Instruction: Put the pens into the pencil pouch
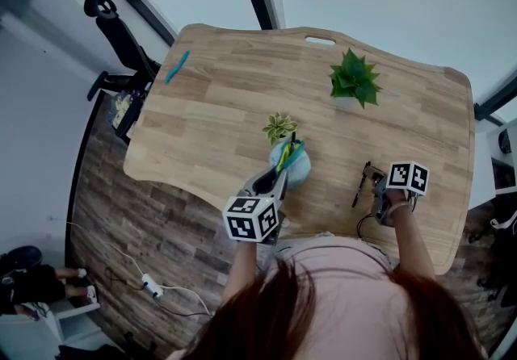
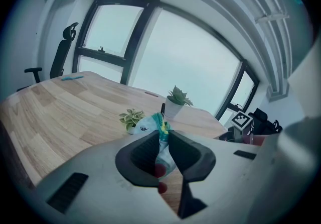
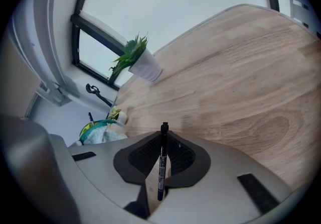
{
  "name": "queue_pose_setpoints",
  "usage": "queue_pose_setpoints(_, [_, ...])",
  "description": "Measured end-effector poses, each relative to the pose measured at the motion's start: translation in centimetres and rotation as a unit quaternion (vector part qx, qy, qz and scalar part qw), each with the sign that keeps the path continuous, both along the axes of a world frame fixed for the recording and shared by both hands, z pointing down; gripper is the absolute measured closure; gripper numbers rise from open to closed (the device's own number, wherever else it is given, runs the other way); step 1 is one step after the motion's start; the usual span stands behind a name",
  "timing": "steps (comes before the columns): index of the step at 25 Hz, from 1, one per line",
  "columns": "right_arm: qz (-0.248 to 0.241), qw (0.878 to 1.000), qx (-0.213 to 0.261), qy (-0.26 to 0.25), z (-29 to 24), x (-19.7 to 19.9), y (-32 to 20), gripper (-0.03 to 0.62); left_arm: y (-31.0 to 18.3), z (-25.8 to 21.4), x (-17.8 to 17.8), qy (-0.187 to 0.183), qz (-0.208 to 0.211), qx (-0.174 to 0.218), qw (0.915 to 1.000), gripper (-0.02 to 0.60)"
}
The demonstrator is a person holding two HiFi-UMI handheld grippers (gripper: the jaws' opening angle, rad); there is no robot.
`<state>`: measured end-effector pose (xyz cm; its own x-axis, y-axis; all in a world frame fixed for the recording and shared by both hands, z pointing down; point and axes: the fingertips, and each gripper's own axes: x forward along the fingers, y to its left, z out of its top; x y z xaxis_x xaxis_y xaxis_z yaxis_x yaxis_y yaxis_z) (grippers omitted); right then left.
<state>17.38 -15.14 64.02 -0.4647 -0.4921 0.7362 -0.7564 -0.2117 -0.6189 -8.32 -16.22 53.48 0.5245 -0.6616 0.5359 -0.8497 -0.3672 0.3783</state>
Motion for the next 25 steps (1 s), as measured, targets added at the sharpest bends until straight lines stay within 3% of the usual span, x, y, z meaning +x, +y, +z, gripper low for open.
queue_pose_setpoints(14, [0.044, 0.990, 0.074, -0.108, -5.0, -1.8, -3.3, 0.563, 0.4, -0.5, 0.0, -0.011, 0.000, 0.025, 0.9996, 0.526])
queue_pose_setpoints(25, [0.058, 0.965, 0.159, -0.198, -10.9, -4.5, -6.6, 0.563, 0.3, -1.3, 0.1, -0.023, -0.001, 0.055, 0.9982, 0.526])
